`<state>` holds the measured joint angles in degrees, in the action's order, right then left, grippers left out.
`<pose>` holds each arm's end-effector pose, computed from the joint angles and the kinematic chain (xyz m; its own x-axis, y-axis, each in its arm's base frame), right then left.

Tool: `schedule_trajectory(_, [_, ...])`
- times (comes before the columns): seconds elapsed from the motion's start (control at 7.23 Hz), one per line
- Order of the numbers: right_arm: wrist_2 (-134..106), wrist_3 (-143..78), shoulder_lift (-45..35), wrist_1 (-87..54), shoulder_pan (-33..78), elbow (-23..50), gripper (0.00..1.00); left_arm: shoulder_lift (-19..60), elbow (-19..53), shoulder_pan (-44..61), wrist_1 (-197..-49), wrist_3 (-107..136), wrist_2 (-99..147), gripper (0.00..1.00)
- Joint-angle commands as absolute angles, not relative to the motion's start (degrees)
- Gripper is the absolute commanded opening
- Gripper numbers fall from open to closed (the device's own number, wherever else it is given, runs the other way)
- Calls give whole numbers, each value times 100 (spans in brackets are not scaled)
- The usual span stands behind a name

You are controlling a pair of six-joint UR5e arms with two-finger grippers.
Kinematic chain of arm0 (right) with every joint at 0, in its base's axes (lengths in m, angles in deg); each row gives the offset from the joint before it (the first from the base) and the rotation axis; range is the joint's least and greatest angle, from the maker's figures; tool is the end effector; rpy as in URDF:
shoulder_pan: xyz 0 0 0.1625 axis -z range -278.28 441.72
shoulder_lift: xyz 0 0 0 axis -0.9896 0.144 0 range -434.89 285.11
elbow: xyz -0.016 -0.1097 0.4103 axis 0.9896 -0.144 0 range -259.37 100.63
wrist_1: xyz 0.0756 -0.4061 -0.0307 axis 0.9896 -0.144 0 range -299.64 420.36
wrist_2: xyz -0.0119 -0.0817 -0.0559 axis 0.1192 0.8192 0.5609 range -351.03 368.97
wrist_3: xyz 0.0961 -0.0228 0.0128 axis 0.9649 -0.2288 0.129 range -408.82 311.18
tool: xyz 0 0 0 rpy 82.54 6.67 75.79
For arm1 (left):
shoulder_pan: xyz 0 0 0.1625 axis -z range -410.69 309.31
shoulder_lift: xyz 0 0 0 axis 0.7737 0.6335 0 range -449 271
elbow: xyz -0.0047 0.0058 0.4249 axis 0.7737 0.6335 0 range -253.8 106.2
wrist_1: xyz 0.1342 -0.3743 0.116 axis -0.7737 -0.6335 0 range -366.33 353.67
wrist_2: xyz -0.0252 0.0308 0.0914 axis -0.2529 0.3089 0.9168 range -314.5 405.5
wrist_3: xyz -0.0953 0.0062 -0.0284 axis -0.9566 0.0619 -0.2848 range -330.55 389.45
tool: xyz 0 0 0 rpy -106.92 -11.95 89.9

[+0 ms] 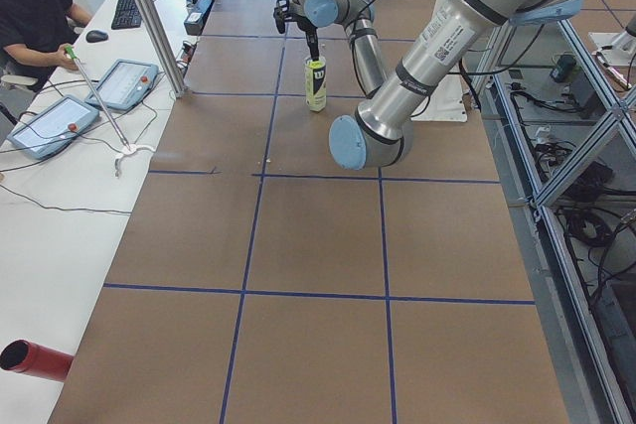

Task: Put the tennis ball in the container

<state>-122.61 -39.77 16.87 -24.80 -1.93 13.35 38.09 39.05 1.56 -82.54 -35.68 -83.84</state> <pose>0.0130 -0.4904 0.6448 0.7442 0.0081 0.6679 -0.0073 1.0000 -0.0040 0.2981 -0.4994 0.1436 0.5243 -0.1458 -0.8390 0.1225 0.9879 -0.0951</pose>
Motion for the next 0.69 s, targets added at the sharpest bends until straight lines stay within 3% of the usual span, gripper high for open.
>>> schedule_trajectory(0.0, [-12261,-3977,1687,-2480,-195,1335,100,3048,4054,1027,-8227,-2107,-8414,100])
schedule_trajectory(0.55, [-12261,-3977,1687,-2480,-195,1335,100,1474,3574,2397,-8296,1846,-8361,100])
